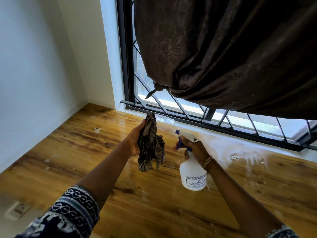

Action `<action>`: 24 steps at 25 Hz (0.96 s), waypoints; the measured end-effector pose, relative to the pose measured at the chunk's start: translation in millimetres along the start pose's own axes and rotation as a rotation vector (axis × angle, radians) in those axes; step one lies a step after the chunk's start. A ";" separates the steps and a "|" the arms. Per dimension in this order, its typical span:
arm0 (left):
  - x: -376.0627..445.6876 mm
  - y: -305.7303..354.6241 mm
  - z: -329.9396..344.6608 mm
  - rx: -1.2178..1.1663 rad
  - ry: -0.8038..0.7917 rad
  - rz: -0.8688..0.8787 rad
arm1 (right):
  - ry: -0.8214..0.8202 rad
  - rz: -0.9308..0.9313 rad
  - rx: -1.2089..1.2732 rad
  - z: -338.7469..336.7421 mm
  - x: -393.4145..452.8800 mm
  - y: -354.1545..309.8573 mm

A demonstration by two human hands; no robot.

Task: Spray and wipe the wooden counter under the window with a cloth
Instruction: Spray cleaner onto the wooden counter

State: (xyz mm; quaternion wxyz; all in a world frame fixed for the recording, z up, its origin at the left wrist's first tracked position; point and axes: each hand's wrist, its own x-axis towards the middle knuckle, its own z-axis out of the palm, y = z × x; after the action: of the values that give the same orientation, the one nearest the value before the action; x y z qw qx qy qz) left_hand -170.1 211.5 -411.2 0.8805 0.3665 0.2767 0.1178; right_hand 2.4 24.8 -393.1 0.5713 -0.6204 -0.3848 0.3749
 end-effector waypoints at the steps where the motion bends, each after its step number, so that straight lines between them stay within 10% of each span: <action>1: 1.4 -0.3 0.1 0.004 0.000 -0.003 | 0.049 -0.015 0.012 -6.6 4.4 0.0; 18: 11.9 -12.2 -0.5 -0.047 0.056 -0.055 | 0.432 0.067 0.012 -38.8 49.0 33.3; 22: 7.4 -25.7 2.6 -0.061 0.150 -0.035 | 0.963 0.141 -0.236 -4.2 18.8 50.3; 24: 4.0 -36.3 6.6 -0.082 0.197 -0.040 | 0.945 0.180 -0.127 29.4 -1.8 59.7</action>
State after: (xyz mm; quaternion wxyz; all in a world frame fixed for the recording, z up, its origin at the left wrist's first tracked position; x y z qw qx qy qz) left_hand -162.9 183.7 -434.8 0.8655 0.3110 0.3642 0.1467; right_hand -22.1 32.4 -454.5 0.6097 -0.7874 -0.0501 0.0759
